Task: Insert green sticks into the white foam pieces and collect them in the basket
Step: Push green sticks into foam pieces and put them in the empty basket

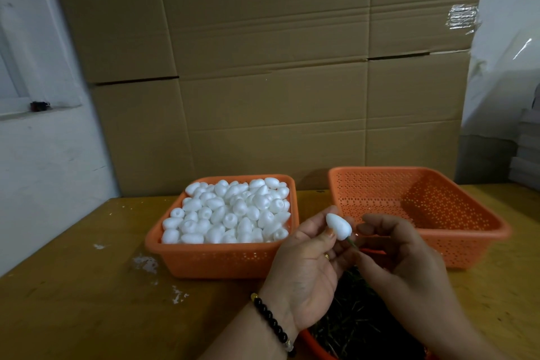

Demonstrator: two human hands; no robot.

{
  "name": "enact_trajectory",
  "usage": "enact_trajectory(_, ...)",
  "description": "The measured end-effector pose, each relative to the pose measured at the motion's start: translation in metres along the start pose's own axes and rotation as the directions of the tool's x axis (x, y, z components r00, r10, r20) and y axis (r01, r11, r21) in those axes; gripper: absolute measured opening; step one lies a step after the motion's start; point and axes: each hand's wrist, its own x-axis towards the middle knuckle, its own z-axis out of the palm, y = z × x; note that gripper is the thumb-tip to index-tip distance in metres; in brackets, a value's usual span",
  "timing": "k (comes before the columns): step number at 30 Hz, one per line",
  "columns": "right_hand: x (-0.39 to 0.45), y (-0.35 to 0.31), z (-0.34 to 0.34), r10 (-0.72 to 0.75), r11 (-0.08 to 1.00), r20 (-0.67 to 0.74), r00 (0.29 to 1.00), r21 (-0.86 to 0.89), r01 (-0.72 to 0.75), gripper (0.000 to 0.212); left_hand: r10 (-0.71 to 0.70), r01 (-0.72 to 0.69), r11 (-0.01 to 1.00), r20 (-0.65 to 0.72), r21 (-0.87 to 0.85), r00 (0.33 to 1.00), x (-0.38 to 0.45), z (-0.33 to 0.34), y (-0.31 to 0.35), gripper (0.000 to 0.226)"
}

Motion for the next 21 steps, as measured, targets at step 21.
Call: enact_trajectory(21, 0.009, -0.015, -0.014, 0.113, 0.961, 0.074, 0.991, 0.244, -0.128, 0.026, 0.551, -0.449, 0.201, 0.278, 0.871, 0.787, -0.009, -0.003, -0.014, 0.061)
